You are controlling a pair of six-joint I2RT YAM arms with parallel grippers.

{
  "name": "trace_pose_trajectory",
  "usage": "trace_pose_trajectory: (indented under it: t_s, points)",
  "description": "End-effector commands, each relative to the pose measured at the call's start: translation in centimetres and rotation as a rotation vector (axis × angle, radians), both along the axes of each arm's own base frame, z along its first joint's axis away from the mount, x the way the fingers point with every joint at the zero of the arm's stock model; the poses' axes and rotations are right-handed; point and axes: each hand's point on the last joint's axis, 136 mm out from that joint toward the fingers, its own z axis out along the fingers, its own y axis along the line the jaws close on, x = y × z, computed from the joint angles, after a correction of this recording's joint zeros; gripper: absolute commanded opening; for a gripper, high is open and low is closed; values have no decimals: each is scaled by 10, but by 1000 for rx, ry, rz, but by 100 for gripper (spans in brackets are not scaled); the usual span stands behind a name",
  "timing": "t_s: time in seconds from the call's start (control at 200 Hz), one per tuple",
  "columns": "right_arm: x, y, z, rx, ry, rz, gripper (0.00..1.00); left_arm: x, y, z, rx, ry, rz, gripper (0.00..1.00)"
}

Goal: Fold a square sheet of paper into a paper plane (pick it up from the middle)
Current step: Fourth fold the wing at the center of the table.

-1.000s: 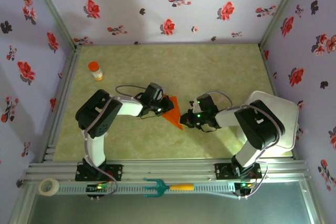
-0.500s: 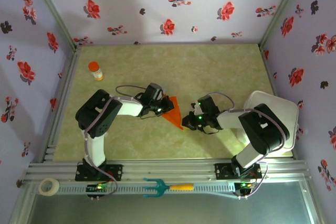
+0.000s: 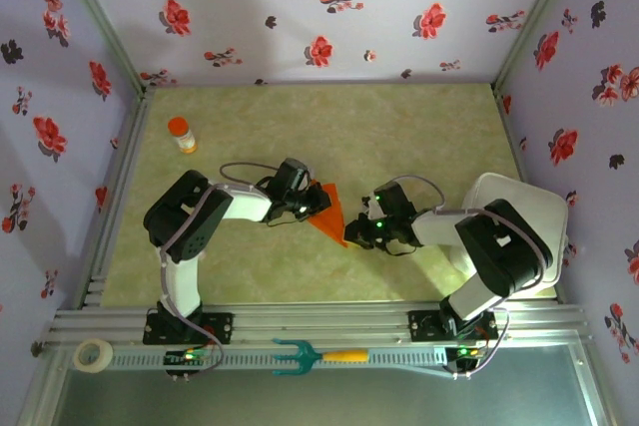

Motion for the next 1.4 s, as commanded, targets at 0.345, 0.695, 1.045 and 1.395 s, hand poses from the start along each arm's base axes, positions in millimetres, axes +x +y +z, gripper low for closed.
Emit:
trace_pose_trajectory:
  t_s: [0.345, 0.695, 1.045, 1.395]
  points:
    - [-27, -18, -24, -135, 90, 19, 8, -10, 22, -33, 97, 80, 37, 0]
    - [-30, -22, -23, -152, 87, 13, 7, -9, 22, -34, 98, 81, 38, 0]
    - [-32, -26, -23, -173, 87, 7, 14, -10, 22, -34, 97, 81, 37, 0]
    - [-42, -31, -31, -212, 114, 9, 2, -10, 23, -34, 97, 82, 38, 0]
